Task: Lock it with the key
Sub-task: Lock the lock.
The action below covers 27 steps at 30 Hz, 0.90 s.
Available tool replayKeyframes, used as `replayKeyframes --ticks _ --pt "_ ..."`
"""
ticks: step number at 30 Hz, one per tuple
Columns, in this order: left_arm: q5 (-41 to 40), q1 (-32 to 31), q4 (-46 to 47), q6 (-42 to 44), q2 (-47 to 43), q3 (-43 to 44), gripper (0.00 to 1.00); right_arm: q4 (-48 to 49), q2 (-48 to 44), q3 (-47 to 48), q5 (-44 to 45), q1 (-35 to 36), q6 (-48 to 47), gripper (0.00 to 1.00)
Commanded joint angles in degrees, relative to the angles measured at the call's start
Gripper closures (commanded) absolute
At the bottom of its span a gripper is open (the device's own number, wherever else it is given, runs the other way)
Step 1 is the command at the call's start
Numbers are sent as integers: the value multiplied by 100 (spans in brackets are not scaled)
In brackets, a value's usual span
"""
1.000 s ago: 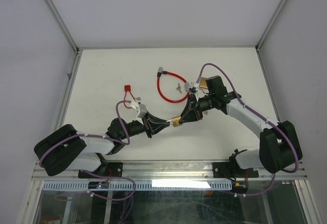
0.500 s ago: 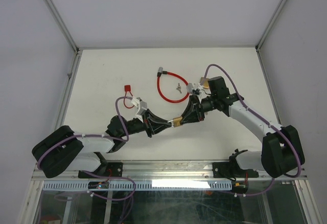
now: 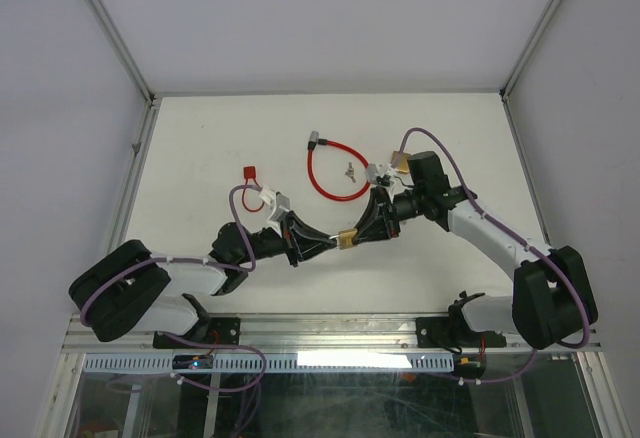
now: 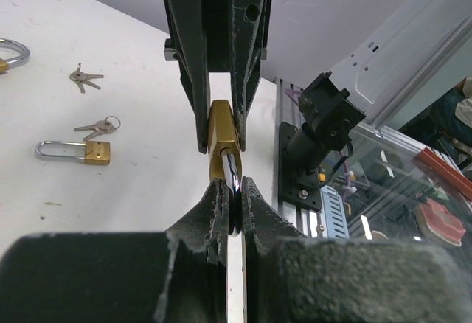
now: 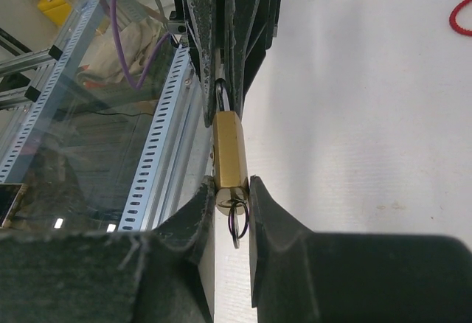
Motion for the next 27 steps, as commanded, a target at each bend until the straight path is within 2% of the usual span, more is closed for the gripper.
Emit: replayKeyframes --ticks 1,4,7,11,18,22,27 --pt "35 -84 1137 -39 224 417 100 2218 -243 -392 265 508 1630 100" --pt "60 -131 1395 -54 525 495 100 2980 -222 -604 371 529 2369 100" --pt "29 -175 1777 -108 929 529 100 3452 -177 -728 387 542 2766 100" --pt "-1 -294 1824 -96 1236 600 100 3862 -248 -789 448 504 3087 100" --pt "-105 -657 2146 -187 1739 616 100 5173 -309 -1034 425 90 4274 100" --pt "-120 -961 2805 -468 2316 894 100 5335 -250 -1088 391 83 4399 100" --pt "-145 -1050 2849 -496 2350 1082 100 5013 -85 -1039 403 115 4199 100"
